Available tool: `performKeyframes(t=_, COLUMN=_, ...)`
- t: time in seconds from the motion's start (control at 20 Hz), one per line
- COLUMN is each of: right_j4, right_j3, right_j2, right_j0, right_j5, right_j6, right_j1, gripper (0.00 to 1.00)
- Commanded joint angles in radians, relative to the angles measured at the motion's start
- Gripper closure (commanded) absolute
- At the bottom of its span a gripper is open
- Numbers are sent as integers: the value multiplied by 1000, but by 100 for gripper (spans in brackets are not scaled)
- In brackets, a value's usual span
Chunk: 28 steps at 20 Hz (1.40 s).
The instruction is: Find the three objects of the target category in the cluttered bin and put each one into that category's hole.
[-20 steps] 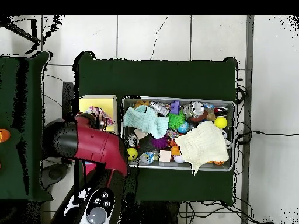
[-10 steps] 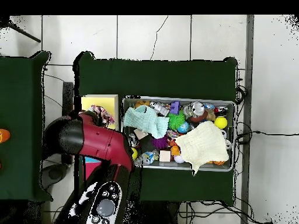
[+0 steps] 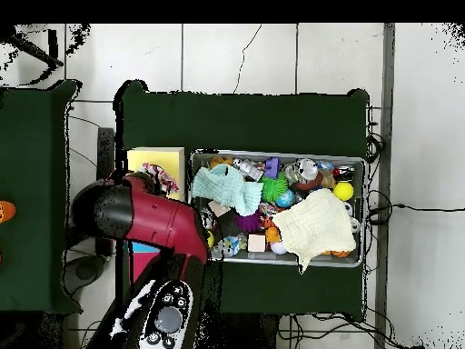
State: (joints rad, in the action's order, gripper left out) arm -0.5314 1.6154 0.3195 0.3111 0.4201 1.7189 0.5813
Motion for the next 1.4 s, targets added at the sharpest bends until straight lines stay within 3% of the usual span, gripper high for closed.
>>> performKeyframes(t=0.05, right_j4=74, right_j3=102, right_j2=-52, right_j0=-59, right_j5=19, right_j6=110, right_j1=19, gripper=0)
performKeyframes(t=0.65, right_j4=181, right_j3=171, right_j2=-45, right_j0=-140, right_j5=81, right_j6=5, right_j1=123, gripper=0)
performKeyframes(t=0.85, right_j4=196, right_j3=176, right_j2=-63, right_j0=-142, right_j5=87, right_j6=38, right_j1=142, gripper=0)
performKeyframes(t=1.15, right_j4=224, right_j3=161, right_j2=-41, right_j0=-110, right_j5=252, right_j6=93, right_j1=232, gripper=0)
performKeyframes(t=1.4, right_j4=232, right_j3=148, right_j2=-61, right_j0=-121, right_j5=215, right_j6=119, right_j1=207, gripper=0)
